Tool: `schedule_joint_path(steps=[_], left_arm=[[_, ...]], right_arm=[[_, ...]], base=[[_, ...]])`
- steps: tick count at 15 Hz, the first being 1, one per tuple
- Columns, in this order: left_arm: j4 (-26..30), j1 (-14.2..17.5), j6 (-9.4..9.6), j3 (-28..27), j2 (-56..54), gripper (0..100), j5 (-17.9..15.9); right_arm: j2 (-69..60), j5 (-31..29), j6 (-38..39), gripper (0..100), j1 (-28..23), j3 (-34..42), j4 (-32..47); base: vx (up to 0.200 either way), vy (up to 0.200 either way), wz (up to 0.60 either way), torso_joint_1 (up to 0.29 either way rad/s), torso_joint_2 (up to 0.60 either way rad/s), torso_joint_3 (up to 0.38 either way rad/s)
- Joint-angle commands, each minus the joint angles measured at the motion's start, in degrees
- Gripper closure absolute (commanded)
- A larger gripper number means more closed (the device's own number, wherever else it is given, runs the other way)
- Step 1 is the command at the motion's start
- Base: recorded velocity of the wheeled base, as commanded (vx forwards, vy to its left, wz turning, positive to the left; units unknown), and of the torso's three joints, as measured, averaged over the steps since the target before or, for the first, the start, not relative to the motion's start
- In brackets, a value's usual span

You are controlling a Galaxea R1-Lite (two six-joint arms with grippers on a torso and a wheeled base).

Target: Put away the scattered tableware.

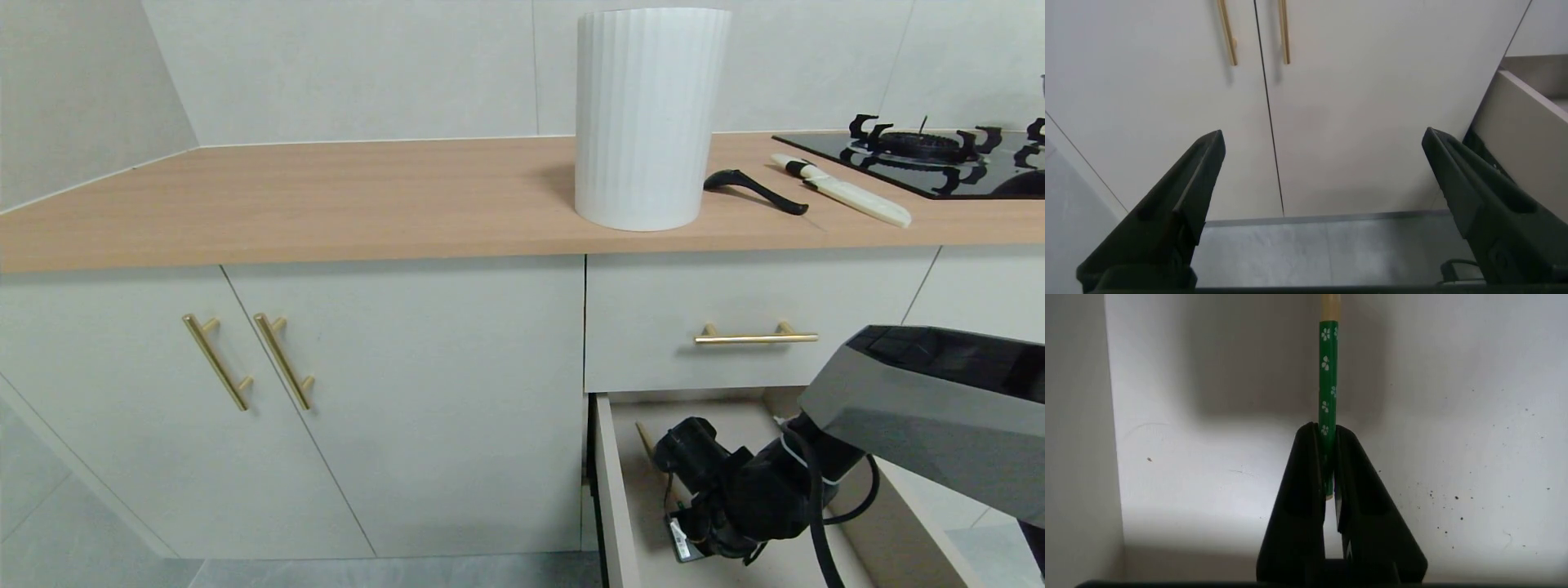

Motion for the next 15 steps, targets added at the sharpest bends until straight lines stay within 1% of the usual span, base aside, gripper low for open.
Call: schedule_joint_path(steps=[1,5,6,13,15], left_arm=[[0.0,0.0,0.02,0.0,0.0,0,0.0],[0.0,0.0,0.02,0.0,0.0,0,0.0],[0.0,0.0,0.02,0.0,0.0,0,0.0],[0.0,0.0,0.02,0.0,0.0,0,0.0],[0.0,0.0,0.02,0.0,0.0,0,0.0]], right_arm=[[0.1,0.0,0.0,100,0.0,0.1,0.0],[0.1,0.0,0.0,100,0.0,0.2,0.2],[0.1,0.0,0.0,0,0.0,0.2,0.2],[-0.8,-0.5,0.0,0,0.0,0.3,0.4],[-8.8,-2.5,-0.1,0,-1.0,1.7,0.5]], base=[[0.0,0.0,0.0,0.0,0.0,0.0],[0.0,0.0,0.0,0.0,0.0,0.0],[0.0,0.0,0.0,0.0,0.0,0.0],[0.0,0.0,0.0,0.0,0.0,0.0],[0.0,0.0,0.0,0.0,0.0,0.0]])
